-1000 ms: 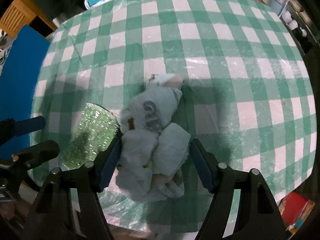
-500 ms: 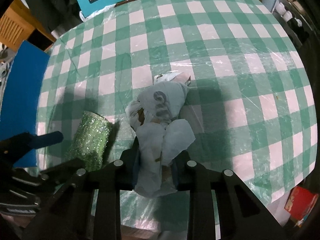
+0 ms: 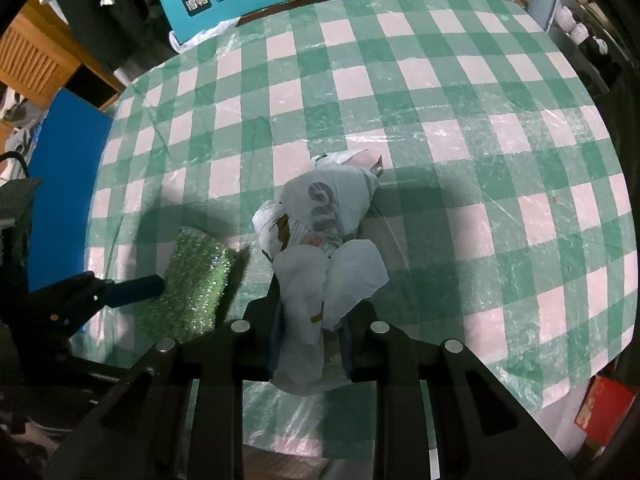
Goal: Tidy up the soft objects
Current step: 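Grasp the green mesh pad with the left tool while the right grasps the white socks, then lift the green mesh pad and white socks and carry both over the box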
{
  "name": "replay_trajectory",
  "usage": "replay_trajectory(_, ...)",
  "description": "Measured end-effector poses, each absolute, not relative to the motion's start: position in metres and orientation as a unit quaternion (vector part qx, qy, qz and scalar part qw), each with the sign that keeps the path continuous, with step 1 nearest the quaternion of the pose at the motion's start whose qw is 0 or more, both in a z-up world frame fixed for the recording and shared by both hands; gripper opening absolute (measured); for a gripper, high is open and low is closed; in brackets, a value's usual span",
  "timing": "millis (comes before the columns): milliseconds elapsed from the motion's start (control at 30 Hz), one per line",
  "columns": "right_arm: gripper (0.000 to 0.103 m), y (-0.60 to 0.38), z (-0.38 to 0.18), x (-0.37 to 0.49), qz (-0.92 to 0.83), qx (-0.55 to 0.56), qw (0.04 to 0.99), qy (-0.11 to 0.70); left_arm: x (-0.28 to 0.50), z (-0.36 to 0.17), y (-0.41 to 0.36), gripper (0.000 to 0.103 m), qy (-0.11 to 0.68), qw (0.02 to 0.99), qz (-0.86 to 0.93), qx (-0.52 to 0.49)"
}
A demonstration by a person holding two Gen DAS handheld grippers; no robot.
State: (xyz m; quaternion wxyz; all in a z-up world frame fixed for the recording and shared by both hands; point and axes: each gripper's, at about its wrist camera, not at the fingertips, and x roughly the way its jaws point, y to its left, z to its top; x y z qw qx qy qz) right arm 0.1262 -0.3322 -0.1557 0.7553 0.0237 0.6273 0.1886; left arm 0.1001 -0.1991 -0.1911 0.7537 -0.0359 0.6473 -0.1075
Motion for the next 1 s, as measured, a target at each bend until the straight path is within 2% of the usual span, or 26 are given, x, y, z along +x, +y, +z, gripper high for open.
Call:
replay_trajectory(133,0.022,-0.331,-0.155,0.126,0.193,0.023,0.756,0.625,0.1,-0.191,-0.202,0.053,0.638,0.763,-0.101,-0.008)
replay_trajectory(167,0.022,-0.33,-0.154,0.126,0.194,0.022,0.756,0.625,0.101,-0.19,-0.202,0.045,0.636,0.765,-0.102,-0.006)
replay_trajectory(367,0.022,-0.328,-0.149,0.125,0.198,0.021,0.759,0.62,0.103,-0.189,-0.196,0.023,0.629,0.77,-0.104,-0.008)
replay_trajectory(533,0.021,-0.323,-0.143,0.123,0.204,0.017,0.762,0.614,0.101,-0.183,-0.185,0.019,0.623,0.776,-0.099,-0.014)
replay_trajectory(1000,0.019,-0.316,-0.117,0.117,0.219,0.02,0.774,0.593,0.092,-0.148,-0.162,0.019,0.6,0.795,-0.085,-0.024)
